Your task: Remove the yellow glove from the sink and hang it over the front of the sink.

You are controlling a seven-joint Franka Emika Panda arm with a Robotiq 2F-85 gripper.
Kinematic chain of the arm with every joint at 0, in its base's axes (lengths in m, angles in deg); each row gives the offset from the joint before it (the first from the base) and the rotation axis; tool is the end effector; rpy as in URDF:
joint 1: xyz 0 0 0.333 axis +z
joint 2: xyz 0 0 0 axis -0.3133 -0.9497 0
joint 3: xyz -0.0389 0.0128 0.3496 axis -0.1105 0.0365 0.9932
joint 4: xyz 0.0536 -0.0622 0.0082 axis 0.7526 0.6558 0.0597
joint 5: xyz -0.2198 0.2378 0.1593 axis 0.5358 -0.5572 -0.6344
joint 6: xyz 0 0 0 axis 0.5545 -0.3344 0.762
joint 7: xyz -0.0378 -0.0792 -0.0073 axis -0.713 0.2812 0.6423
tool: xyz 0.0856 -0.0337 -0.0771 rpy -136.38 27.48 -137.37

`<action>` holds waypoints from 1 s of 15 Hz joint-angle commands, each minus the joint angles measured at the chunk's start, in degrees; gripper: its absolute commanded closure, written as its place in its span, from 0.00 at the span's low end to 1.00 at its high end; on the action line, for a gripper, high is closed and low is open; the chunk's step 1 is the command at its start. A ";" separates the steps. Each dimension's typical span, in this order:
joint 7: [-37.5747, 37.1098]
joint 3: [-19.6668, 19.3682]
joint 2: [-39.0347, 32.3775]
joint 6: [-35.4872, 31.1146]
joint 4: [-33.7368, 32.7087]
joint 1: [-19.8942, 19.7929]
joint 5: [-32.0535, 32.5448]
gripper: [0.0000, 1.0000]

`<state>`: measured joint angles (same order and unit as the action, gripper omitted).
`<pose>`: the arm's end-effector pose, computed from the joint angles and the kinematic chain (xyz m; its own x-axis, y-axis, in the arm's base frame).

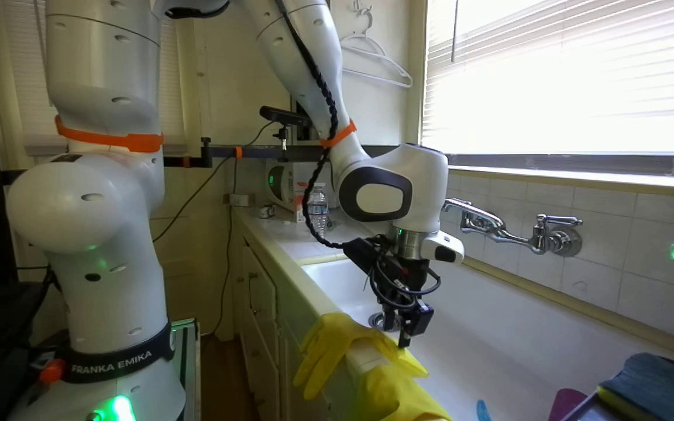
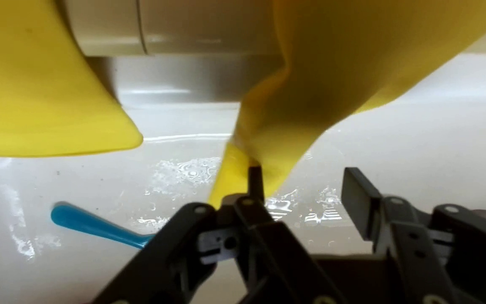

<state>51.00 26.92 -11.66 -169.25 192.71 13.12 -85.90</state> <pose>0.4228 -0.0707 0.2775 0.9989 0.0411 -0.0207 0.0392 -0.9955 -0.0858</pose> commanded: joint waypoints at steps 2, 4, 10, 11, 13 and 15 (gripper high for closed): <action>-3.19 -0.10 0.88 3.35 -0.17 -0.20 3.49 0.08; -4.80 -0.15 1.57 3.91 0.05 0.00 5.16 0.00; -8.68 -0.05 3.84 4.07 0.61 0.32 8.40 0.00; -9.30 -0.03 4.71 3.95 1.02 0.41 8.93 0.00; -10.62 0.11 6.58 3.69 1.91 0.64 10.08 0.00; -12.21 0.27 8.66 4.43 2.89 0.87 11.53 0.00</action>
<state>42.30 27.05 -7.45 -167.07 193.13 13.37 -77.29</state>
